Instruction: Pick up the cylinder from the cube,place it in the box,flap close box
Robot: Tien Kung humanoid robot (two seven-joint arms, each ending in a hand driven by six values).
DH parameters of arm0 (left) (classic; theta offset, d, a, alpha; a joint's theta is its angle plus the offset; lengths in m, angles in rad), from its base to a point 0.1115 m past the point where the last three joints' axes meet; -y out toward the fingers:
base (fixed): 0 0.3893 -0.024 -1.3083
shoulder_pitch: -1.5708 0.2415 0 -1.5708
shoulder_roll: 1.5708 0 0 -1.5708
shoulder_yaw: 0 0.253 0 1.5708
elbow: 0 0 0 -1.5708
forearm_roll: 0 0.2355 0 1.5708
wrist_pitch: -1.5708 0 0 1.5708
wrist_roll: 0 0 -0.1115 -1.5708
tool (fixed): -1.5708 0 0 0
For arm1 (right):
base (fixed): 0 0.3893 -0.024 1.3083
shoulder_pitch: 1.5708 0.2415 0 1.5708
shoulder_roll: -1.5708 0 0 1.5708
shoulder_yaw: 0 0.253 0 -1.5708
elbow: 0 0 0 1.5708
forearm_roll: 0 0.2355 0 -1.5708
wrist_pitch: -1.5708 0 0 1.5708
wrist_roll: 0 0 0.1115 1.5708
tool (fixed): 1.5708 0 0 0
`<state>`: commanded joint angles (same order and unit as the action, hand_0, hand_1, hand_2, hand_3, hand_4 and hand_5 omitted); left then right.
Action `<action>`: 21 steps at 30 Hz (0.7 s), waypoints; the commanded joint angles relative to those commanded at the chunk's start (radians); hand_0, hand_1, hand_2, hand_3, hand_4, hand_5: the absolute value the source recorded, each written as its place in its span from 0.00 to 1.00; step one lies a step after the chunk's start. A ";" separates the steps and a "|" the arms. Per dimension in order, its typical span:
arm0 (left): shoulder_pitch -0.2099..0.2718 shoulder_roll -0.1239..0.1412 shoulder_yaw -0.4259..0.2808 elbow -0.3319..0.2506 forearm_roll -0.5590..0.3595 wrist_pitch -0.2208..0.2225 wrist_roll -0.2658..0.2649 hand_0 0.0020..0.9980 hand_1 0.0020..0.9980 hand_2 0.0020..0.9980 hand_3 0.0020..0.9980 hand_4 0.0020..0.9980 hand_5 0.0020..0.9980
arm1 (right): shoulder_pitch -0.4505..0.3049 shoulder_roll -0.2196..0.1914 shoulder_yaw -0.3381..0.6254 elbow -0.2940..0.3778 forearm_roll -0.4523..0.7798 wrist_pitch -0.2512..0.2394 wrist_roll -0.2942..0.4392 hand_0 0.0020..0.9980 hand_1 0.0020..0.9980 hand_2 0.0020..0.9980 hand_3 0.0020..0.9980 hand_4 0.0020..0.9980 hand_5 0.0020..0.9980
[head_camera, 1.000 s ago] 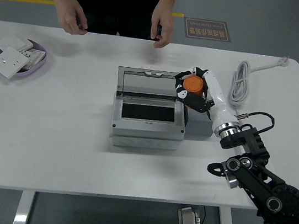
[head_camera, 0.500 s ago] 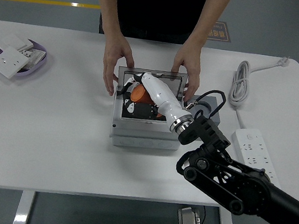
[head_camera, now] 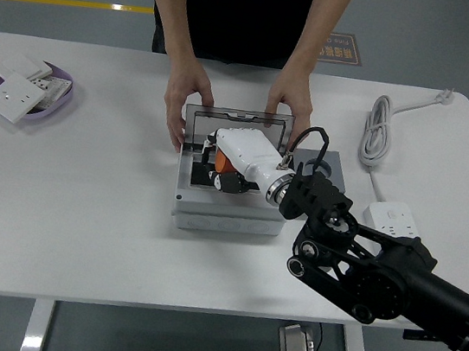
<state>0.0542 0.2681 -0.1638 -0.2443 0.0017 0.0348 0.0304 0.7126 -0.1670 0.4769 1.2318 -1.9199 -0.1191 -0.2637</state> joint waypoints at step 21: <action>-0.002 -0.001 -0.005 -0.002 0.010 0.000 0.001 0.58 0.62 0.59 0.62 0.76 0.28 | -0.007 -0.011 0.030 0.005 0.029 0.070 0.002 0.93 0.73 0.73 0.72 0.67 0.37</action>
<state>0.0520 0.2670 -0.1685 -0.2462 0.0114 0.0349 0.0319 0.7059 -0.1782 0.5070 1.2370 -1.8909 -0.0491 -0.2620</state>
